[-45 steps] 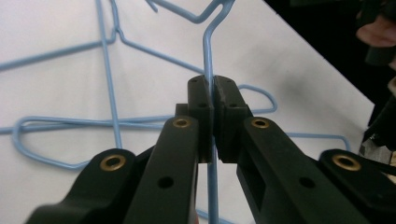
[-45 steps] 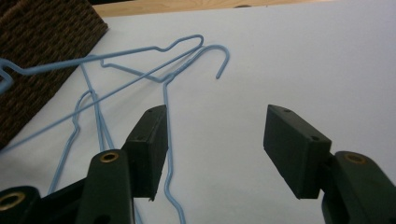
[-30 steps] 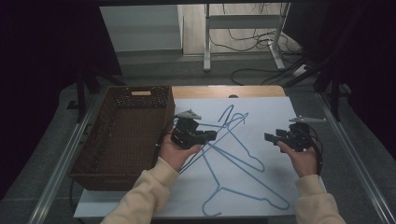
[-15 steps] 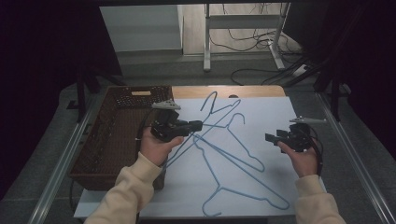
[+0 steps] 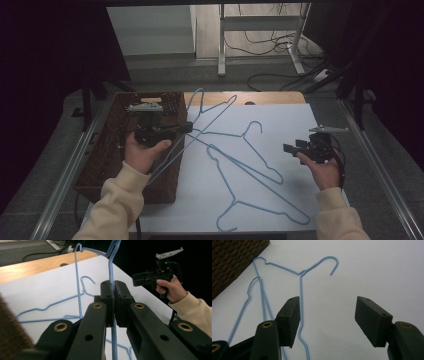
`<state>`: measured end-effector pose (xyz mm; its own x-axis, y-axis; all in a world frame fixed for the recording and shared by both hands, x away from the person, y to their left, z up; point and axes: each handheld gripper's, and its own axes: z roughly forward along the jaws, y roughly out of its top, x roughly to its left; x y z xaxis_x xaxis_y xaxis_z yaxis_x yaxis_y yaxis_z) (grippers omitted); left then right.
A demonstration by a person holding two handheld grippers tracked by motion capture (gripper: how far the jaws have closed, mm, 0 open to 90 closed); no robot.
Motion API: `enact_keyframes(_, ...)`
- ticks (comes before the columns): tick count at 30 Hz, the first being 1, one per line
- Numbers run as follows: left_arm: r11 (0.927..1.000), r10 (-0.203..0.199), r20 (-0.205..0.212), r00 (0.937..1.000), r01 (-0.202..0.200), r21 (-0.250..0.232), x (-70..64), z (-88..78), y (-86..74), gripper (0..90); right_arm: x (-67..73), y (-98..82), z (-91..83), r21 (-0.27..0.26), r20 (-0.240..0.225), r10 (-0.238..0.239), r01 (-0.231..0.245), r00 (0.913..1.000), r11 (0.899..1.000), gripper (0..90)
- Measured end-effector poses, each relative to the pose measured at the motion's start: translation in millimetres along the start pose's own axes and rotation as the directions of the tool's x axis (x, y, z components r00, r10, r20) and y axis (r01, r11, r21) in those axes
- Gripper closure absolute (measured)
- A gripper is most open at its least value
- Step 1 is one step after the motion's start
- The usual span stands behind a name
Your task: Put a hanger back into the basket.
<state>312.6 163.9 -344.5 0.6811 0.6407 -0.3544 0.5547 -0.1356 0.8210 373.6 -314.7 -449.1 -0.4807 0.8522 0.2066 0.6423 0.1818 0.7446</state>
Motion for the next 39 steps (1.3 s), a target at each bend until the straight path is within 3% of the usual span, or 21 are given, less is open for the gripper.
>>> enact_keyframes(14,0.9993,-0.031,-0.034,0.9989,0.030,-0.022,41.6,-40.7,-15.5,86.8,2.4,-2.9,5.2,0.025,-0.018,-0.037,0.037,0.9992,0.999,35.2)
enact_keyframes(26,0.9977,-0.064,-0.073,0.9953,0.062,-0.028,72.0,-59.9,-27.2,86.8,3.1,-4.7,7.9,0.045,-0.013,-0.051,0.051,0.9986,0.998,34.9)
enact_keyframes(39,0.9926,-0.112,-0.074,0.9909,0.108,-0.056,103.9,-80.5,-38.9,86.9,4.1,-5.1,8.5,0.050,-0.011,-0.051,0.052,0.9986,0.997,34.9)
